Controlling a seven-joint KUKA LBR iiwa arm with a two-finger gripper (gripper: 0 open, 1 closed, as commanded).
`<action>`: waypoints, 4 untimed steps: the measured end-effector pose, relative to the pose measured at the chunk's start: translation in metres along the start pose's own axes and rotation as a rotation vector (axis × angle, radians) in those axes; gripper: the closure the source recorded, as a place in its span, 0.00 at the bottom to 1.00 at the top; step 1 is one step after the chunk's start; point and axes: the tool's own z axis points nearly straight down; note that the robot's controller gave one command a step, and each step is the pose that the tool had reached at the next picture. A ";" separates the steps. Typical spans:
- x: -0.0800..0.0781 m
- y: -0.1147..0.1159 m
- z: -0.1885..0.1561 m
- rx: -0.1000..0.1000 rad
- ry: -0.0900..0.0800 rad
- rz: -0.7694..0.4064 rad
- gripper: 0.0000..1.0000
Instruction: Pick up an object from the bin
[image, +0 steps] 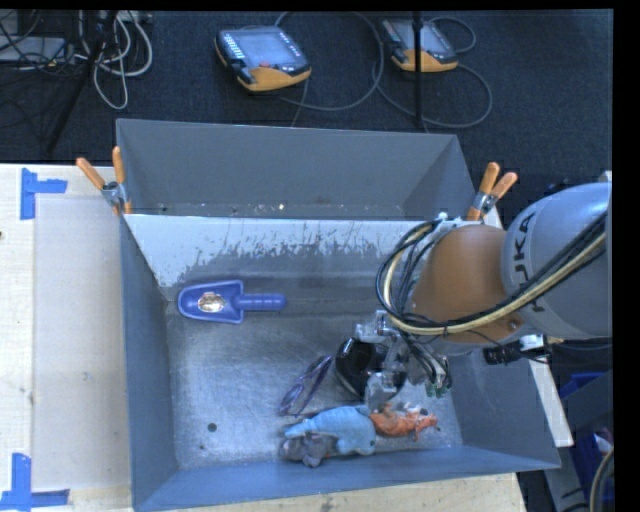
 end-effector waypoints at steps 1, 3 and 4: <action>0.000 0.000 0.000 0.000 0.000 0.000 1.00; 0.000 0.000 0.000 0.000 0.000 -0.001 1.00; 0.000 0.000 0.000 0.000 0.000 -0.001 1.00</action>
Offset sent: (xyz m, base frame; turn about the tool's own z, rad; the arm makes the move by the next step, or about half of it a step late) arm 0.0232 -0.0167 -0.0264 -0.0163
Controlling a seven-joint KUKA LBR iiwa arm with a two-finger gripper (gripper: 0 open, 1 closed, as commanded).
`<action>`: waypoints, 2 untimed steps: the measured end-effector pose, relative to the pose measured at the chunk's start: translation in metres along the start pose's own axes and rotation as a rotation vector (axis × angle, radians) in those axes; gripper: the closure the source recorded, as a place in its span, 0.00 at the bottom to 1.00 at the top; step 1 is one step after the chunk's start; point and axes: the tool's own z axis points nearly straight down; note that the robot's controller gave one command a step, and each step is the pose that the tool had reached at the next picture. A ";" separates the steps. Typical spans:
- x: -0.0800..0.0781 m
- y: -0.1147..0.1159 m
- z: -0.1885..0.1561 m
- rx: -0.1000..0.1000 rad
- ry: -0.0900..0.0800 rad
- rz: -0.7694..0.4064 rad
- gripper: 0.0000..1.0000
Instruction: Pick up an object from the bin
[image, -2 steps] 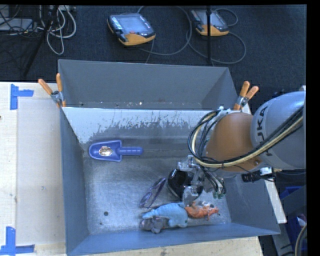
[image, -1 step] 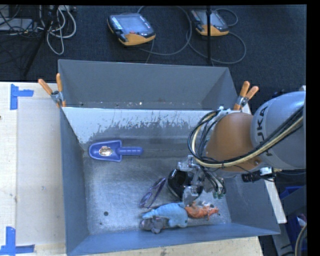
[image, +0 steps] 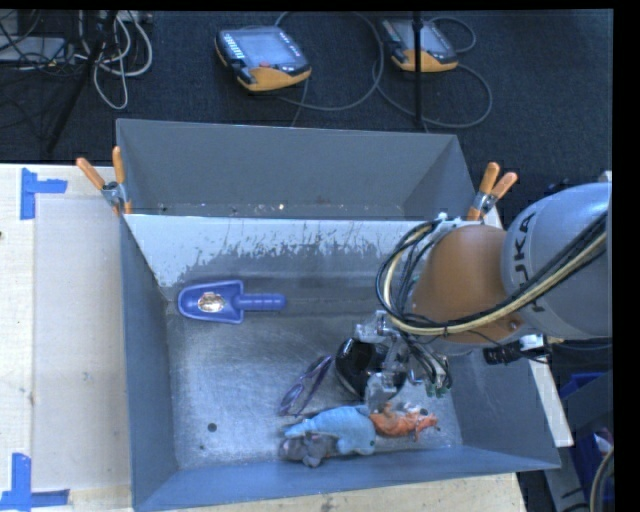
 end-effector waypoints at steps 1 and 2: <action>0.000 0.000 0.000 0.000 0.000 0.000 1.00; 0.000 0.000 0.000 0.000 0.000 0.000 1.00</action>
Offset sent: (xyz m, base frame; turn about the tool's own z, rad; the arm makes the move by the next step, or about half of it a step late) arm 0.0153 -0.0398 -0.0264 0.0465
